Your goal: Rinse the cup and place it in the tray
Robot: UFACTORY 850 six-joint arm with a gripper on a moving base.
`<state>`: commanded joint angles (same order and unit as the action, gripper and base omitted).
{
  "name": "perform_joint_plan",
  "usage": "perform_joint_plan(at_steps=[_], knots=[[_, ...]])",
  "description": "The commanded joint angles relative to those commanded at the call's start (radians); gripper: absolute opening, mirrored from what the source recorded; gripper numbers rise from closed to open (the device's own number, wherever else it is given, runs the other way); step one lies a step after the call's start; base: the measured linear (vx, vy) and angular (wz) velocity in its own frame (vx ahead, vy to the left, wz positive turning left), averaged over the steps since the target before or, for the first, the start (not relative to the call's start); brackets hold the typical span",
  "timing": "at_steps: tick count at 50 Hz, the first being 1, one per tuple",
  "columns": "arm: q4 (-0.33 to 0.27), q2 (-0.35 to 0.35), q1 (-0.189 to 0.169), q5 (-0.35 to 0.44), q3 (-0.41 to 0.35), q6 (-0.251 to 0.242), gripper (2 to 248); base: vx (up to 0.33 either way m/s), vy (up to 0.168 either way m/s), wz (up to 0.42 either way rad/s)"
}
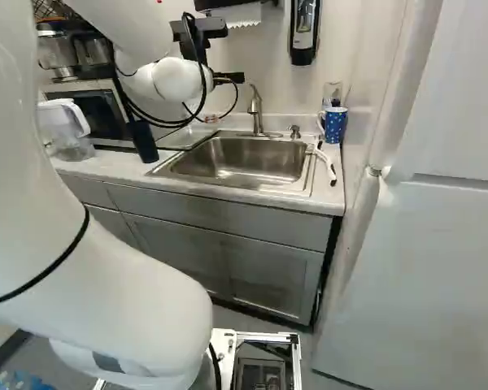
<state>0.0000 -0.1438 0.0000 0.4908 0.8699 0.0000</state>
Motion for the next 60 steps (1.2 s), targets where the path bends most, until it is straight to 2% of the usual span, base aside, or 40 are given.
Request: perform_joint_plan(at_steps=[22,60], knots=[[0.0,0.004,0.0,0.0,0.004,0.0,247,-0.004,-0.001,-0.002],[0.0,0.086,-0.025,-0.038,0.082,0.0,247,0.0,0.0,0.0]])
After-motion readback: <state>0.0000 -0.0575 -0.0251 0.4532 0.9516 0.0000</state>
